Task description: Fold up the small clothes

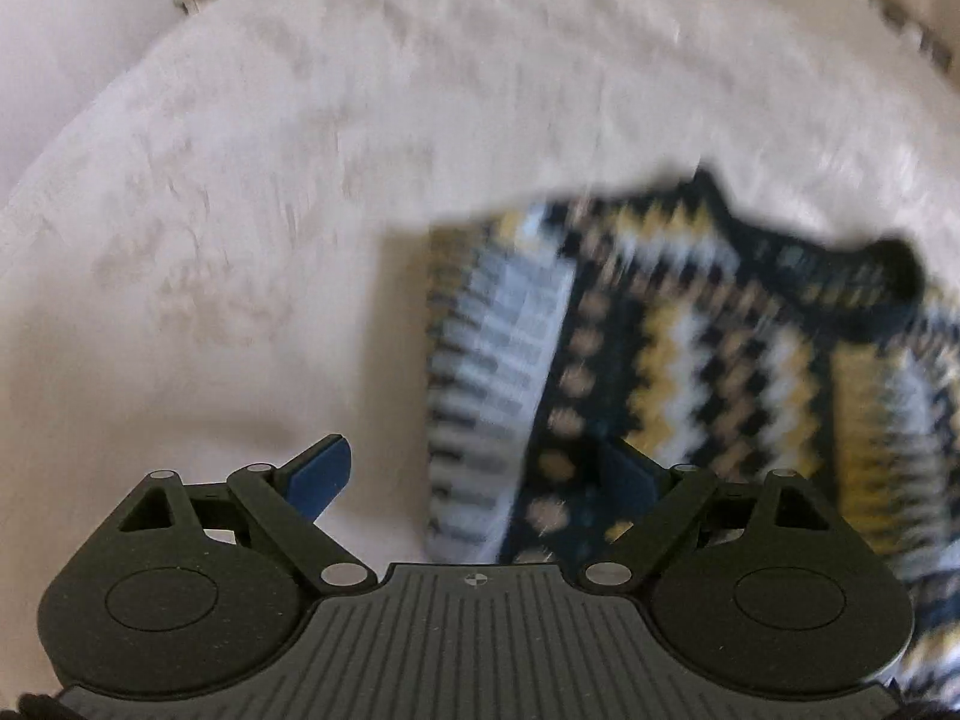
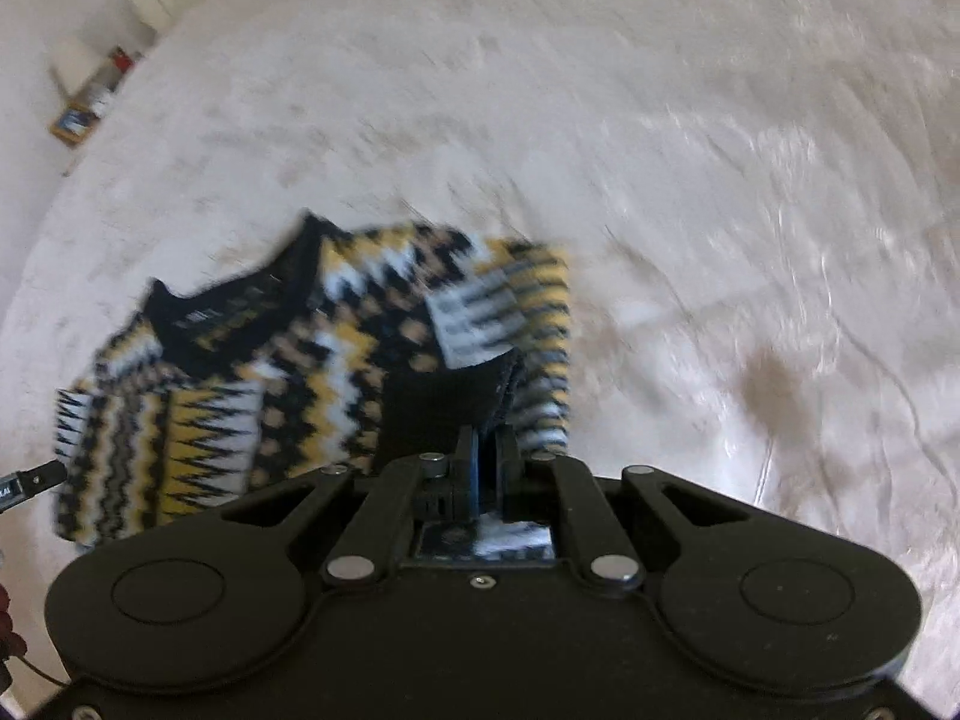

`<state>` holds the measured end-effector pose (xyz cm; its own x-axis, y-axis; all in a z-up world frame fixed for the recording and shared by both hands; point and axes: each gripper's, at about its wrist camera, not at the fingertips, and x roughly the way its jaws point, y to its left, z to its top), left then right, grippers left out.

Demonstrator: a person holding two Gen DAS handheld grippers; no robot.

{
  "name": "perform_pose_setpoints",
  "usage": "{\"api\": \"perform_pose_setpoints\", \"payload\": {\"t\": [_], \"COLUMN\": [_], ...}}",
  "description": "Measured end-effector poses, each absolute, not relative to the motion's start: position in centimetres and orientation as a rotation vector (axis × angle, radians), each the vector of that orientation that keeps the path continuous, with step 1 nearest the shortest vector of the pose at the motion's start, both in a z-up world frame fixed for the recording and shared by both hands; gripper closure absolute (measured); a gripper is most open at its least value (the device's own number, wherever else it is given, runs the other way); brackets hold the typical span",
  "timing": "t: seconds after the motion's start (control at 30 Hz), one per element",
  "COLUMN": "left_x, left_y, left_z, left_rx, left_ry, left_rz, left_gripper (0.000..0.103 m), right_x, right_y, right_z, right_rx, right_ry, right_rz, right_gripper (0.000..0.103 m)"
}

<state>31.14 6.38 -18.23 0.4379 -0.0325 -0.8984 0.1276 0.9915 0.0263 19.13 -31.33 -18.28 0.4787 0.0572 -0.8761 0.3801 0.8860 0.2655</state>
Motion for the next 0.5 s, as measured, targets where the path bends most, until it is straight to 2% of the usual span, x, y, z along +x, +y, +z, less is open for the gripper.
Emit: {"api": "perform_pose_setpoints", "payload": {"t": [0.07,0.33,0.5], "left_x": [31.1,30.5,30.1], "left_y": [7.0,8.1,8.4], "left_z": [-19.4,-19.8,-19.4], "left_rx": [0.071,0.018,-0.001], "left_ry": [1.154,1.165,1.168], "left_rz": [-0.091,-0.079,-0.100], "left_gripper": [0.011,0.007,0.007], "right_x": [19.2,19.7,19.8], "right_y": [-31.2,-29.7,-29.1], "right_z": [-19.0,-20.5,-20.4], "right_rx": [0.443,0.332,0.286], "right_ry": [1.083,1.113,1.104], "right_rz": [-0.220,-0.229,-0.225], "right_gripper": [0.083,0.082,0.075]}}
